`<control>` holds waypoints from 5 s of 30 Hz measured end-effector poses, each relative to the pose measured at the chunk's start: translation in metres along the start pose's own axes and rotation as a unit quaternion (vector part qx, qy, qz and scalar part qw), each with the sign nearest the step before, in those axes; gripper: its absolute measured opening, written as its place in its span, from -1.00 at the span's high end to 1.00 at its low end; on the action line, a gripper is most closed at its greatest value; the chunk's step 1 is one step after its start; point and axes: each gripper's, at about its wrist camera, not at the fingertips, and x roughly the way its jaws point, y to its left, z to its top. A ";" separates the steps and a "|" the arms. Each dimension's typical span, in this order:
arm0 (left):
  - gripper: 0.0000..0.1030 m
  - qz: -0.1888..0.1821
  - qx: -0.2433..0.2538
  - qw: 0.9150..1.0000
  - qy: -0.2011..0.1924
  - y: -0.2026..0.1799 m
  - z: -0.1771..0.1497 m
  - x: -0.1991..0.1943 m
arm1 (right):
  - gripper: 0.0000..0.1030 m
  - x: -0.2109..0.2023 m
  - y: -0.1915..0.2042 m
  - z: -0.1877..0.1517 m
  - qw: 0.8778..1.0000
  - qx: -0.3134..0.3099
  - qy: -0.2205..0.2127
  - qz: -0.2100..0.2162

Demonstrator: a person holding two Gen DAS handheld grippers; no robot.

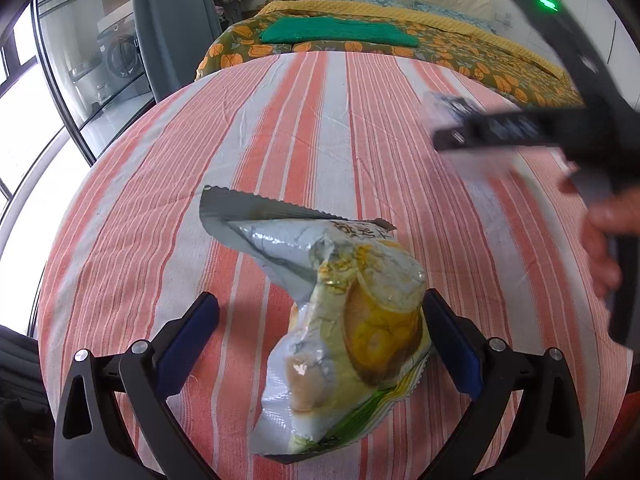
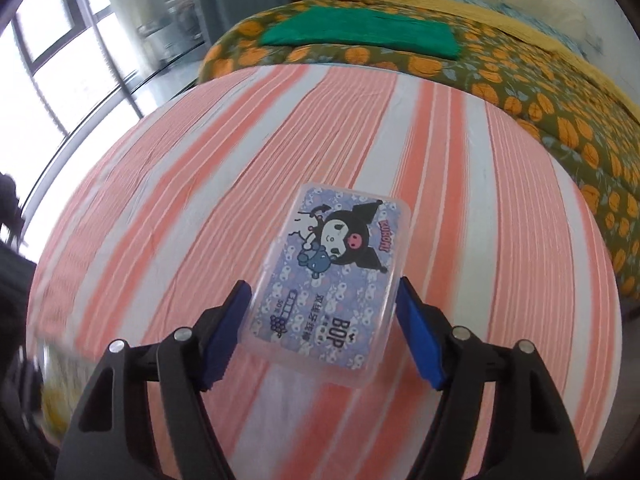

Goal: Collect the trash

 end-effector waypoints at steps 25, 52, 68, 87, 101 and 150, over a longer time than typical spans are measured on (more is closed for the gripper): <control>-0.91 -0.005 0.008 1.000 0.001 0.000 -0.003 -0.003 | -0.91 -0.054 -0.025 -0.125 0.999 -0.022 -0.033 -0.016; 0.32 -0.071 0.018 0.996 -0.048 0.002 0.015 -0.020 | -0.19 -0.089 -0.044 -0.107 0.999 0.045 0.012 0.020; 0.34 -0.269 0.127 0.953 -0.056 -0.189 -0.018 -0.112 | -0.19 -0.217 -0.260 -0.244 0.971 0.232 -0.058 -0.008; 0.29 -0.242 0.251 0.936 0.047 -0.478 -0.062 0.024 | -0.21 -0.148 -0.400 -0.306 0.950 0.312 -0.028 -0.001; -0.85 -0.239 0.202 0.949 -0.036 -0.468 -0.063 -0.024 | -0.91 -0.173 -0.421 -0.322 0.927 0.369 -0.046 -0.039; -0.90 -0.130 0.187 0.974 0.013 -0.419 -0.103 -0.071 | -0.91 -0.264 -0.274 -0.389 0.964 0.226 -0.048 -0.134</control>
